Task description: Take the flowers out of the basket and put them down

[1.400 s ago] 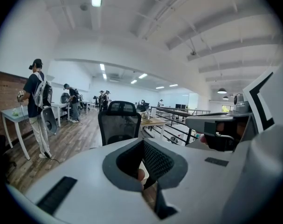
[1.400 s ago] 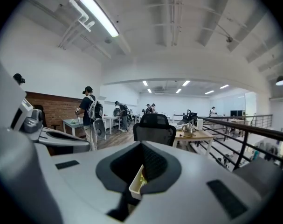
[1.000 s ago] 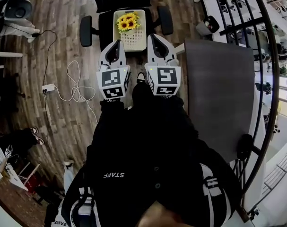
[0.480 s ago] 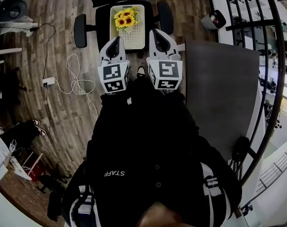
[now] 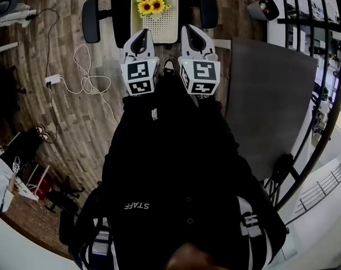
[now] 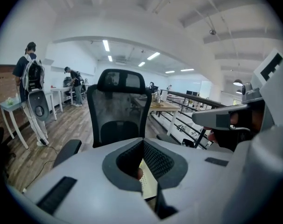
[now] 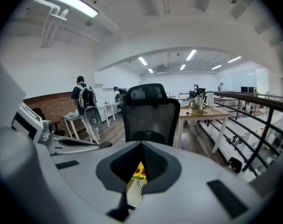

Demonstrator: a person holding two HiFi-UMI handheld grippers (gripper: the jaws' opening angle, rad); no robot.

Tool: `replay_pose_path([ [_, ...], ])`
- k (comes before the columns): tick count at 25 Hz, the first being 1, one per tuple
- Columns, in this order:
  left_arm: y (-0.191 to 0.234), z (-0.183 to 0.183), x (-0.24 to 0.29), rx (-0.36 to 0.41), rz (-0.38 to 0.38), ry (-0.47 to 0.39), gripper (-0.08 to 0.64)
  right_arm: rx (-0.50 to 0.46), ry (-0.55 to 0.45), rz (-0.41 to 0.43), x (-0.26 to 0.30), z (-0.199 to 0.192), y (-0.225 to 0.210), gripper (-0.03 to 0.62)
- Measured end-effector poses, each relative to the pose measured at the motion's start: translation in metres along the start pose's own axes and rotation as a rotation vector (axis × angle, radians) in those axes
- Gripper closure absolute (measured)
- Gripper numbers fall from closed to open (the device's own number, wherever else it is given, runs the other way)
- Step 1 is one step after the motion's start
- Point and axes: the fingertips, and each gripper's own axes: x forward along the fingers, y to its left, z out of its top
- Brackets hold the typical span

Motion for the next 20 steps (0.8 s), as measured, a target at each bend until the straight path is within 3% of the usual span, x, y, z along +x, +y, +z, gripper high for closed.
replay_pose_path([
  [6, 0.024, -0.069, 0.072, -0.022, 0.036, 0.101, 0.560, 0.001, 0.077, -0.006, 0.065, -0.071, -0.020, 0.580],
  [11, 0.050, -0.114, 0.143, -0.073, 0.058, 0.116, 0.560, -0.023, 0.103, -0.005, 0.135, -0.130, -0.037, 0.580],
  [20, 0.069, -0.188, 0.201, -0.091, 0.058, 0.170, 0.560, 0.017, 0.118, -0.015, 0.190, -0.205, -0.051, 0.580],
])
